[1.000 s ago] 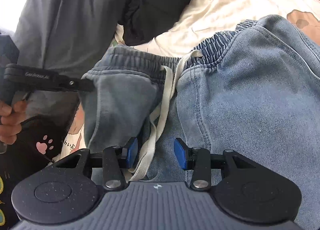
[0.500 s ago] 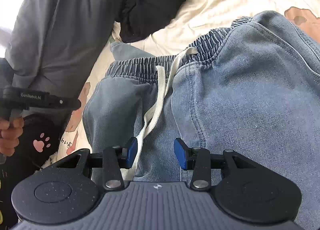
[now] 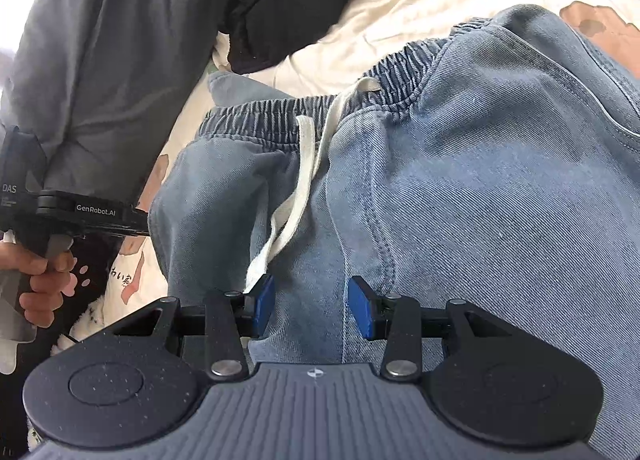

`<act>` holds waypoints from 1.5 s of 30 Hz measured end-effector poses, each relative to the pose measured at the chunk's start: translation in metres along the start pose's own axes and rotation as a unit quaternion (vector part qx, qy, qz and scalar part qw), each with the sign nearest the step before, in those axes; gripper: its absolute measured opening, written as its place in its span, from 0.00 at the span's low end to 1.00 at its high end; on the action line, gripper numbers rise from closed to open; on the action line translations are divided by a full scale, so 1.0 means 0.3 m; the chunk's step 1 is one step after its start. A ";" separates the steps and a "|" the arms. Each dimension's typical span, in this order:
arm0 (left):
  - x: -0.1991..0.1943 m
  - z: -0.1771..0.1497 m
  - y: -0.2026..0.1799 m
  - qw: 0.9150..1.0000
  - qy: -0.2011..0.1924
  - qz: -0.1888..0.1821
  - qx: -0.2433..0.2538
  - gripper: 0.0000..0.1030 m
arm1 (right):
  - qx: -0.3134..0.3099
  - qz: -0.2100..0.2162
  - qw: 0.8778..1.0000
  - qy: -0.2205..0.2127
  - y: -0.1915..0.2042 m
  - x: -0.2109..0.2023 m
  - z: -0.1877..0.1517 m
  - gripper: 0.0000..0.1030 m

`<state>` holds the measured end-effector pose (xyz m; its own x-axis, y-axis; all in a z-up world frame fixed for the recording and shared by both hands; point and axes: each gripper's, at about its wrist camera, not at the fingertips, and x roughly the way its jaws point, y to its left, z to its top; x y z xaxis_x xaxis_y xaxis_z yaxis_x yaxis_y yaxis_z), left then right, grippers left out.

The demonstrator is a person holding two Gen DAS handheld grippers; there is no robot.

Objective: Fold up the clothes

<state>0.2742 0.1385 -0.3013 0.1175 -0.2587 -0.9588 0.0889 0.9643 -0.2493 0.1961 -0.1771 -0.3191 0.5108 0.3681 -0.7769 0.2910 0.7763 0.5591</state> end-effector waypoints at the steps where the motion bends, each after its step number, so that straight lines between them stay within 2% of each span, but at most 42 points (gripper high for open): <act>1: 0.006 0.000 0.000 1.000 0.000 0.001 -0.001 0.25 | 0.000 0.000 1.000 0.001 0.000 0.001 -0.001 0.46; 10: 0.074 0.012 0.002 1.000 0.014 0.014 -0.018 0.35 | 0.001 -0.006 1.000 0.002 -0.011 0.001 -0.008 0.46; 14: 0.117 0.019 -0.006 0.999 0.019 0.023 -0.016 0.35 | 0.001 -0.007 1.000 0.003 -0.017 0.000 -0.007 0.46; 22: 0.161 0.015 0.004 0.999 0.012 0.029 -0.045 0.36 | -0.036 0.008 0.999 0.031 -0.004 -0.143 -0.108 0.46; 24: 0.157 0.016 0.004 0.998 0.013 0.030 -0.048 0.34 | -0.046 0.013 0.998 0.039 -0.001 -0.180 -0.134 0.46; 25: 0.152 0.017 0.006 0.998 0.014 0.028 -0.049 0.28 | -0.049 0.013 0.998 0.040 0.001 -0.189 -0.141 0.46; 26: 0.144 0.017 0.009 0.998 0.015 0.025 -0.049 0.16 | -0.050 0.013 0.998 0.040 0.003 -0.190 -0.142 0.46; 29: 0.102 0.013 0.021 0.999 0.015 0.022 -0.046 0.09 | -0.051 0.012 0.998 0.040 0.004 -0.197 -0.145 0.46; 34: 0.027 0.006 0.032 0.999 0.007 0.018 -0.031 0.04 | -0.047 0.012 0.998 0.040 -0.004 -0.196 -0.151 0.46; 38: -0.033 0.001 0.043 1.000 -0.001 0.026 -0.010 0.03 | -0.050 0.012 0.998 0.039 -0.002 -0.200 -0.151 0.46; 42: -0.041 0.010 0.068 1.000 0.003 0.028 -0.001 0.03 | -0.044 0.012 0.998 0.035 -0.012 -0.210 -0.145 0.46; 45: -0.024 0.010 0.066 1.000 0.004 0.021 -0.015 0.03 | -0.049 0.011 0.998 0.029 -0.014 -0.229 -0.132 0.46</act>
